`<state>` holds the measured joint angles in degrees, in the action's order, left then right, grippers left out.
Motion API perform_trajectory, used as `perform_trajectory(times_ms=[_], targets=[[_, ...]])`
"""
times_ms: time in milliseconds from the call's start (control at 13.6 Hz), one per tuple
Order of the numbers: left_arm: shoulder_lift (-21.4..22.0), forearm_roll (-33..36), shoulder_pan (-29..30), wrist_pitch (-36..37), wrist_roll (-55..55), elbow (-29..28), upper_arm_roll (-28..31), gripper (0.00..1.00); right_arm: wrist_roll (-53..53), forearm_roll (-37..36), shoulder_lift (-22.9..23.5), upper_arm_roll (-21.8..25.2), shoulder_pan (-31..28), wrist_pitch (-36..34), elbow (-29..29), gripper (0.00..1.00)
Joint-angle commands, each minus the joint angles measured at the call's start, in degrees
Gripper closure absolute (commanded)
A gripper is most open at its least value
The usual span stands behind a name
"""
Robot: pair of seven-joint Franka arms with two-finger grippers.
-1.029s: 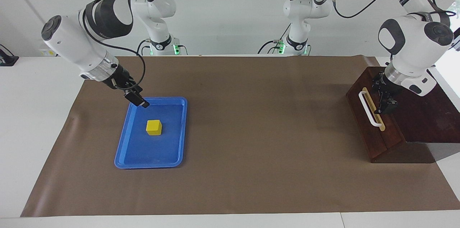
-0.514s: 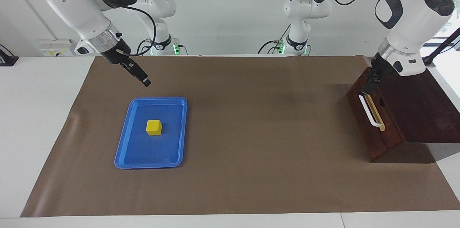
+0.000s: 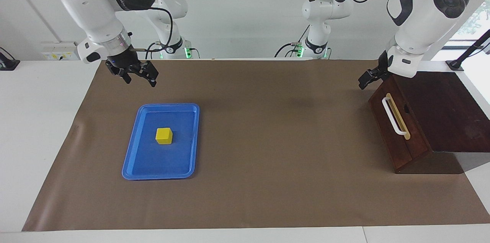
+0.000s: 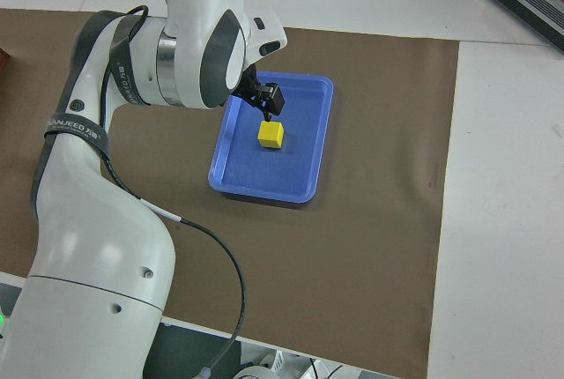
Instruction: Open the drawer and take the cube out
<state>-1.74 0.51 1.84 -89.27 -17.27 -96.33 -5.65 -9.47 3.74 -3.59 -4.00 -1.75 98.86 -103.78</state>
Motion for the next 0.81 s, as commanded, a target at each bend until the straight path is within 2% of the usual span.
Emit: perform_trajectory(times_ms=[0,294,514,735], targets=[[1.4,-0.9,-0.4,1.7,3.9,0.3,-0.5,0.00,11.3,-1.5,-0.4,-1.3,-0.9,-1.8,0.2,0.00],[1.4,-0.4,-0.7,2.1,5.5,1.2,-1.3,0.00,12.0,-2.2,0.4,-1.1,-0.7,-1.0,2.3,0.00],[0.6,-0.6,-0.7,2.4,9.7,3.4,-0.8,0.00,10.4,-2.6,3.2,-1.2,-0.7,-5.0,7.5,0.00],[1.0,-0.6,-0.8,2.3,9.8,2.3,-0.7,0.00,9.0,-2.4,3.3,-1.2,-1.0,-6.2,8.1,0.00]])
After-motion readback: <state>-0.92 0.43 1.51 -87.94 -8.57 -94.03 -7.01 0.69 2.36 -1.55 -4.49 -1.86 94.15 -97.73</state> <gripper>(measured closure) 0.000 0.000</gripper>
